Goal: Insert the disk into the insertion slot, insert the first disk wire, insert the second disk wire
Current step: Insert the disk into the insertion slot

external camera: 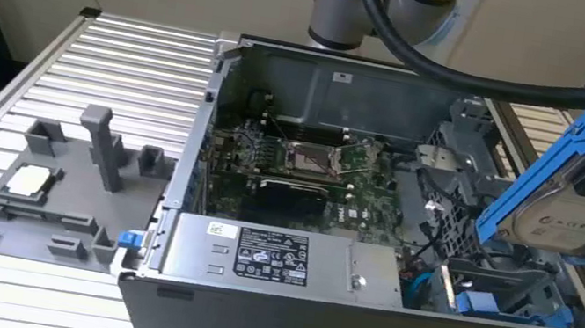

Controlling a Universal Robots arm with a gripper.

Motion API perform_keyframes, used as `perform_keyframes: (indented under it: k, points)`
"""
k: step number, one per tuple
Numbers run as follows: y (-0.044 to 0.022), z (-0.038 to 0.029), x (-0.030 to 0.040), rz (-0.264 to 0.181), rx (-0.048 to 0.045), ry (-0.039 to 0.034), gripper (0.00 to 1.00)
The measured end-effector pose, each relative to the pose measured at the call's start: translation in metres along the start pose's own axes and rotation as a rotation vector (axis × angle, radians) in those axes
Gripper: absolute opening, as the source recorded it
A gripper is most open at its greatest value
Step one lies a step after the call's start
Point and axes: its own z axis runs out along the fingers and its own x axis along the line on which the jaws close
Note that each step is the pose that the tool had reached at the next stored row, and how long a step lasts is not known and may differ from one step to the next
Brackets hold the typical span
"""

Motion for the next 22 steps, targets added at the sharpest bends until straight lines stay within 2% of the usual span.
perform_keyframes:
  k: [5, 11, 22]
  points:
    - [-0.0002, 0.0053, 0.0, 0.0, 0.0024, -0.0002, 0.33]
    - [-0.0004, 0.0097, 0.0, -0.001, 0.0152, -0.0004, 0.33]
    - [-0.0019, 0.0205, -0.0001, -0.008, 0.0128, -0.0001, 0.33]
